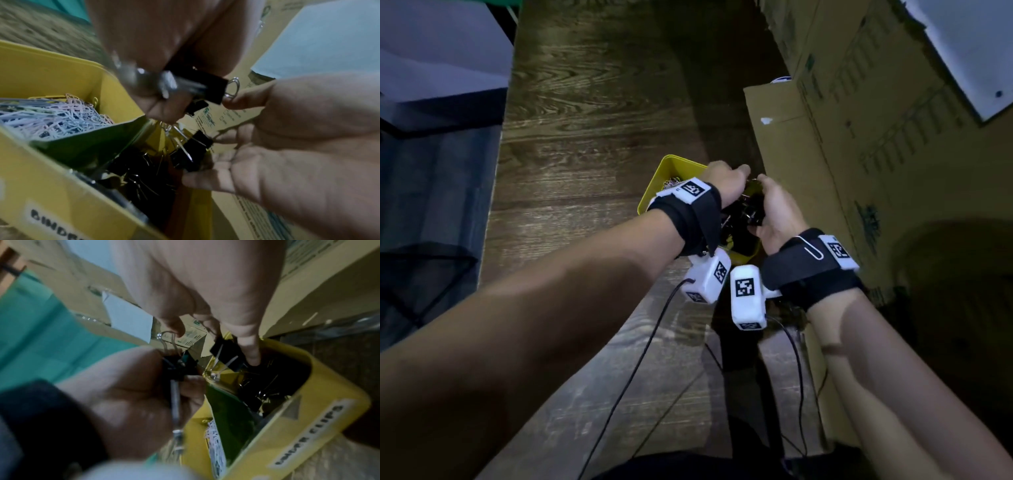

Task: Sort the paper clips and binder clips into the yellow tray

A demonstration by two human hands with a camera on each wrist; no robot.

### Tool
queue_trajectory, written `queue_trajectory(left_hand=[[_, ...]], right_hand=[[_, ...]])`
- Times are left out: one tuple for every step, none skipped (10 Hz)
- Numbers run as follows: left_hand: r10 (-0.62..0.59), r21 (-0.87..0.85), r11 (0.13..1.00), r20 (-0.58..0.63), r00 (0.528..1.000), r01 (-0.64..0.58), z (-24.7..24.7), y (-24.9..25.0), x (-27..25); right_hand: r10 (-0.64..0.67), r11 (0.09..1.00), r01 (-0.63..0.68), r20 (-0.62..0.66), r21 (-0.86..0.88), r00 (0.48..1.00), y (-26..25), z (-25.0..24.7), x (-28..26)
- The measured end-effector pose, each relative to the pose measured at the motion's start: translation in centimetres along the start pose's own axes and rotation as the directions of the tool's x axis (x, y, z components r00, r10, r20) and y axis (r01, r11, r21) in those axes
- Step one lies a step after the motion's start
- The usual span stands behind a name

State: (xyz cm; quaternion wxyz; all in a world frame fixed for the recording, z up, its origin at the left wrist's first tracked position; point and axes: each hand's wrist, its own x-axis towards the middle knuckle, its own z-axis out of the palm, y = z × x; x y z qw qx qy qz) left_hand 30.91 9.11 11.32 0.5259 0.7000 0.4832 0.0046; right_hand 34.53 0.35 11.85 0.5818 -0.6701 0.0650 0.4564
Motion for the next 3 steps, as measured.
queue_trajectory(left_hand=[[0.069, 0.108, 0.991, 0.07, 0.995, -0.076, 0.8, -0.9, 0.3], [0.135, 0.238, 0.958, 0.119, 0.984, -0.16, 1.2, -2.2, 0.2], [0.203, 0.223, 0.949, 0.104, 0.974, -0.221, 0.7, -3.1, 0.6]], right_hand=[[0.008, 1.0, -0.008, -0.001, -0.024, 1.0, -0.2, -0.7, 0.3], [-0.056, 0.991, 0.056, 0.004, -0.124, 0.998, 0.3, -0.9, 0.5], [-0.1, 0.978, 0.102, 0.018, -0.183, 0.995, 0.7, -1.2, 1.2]])
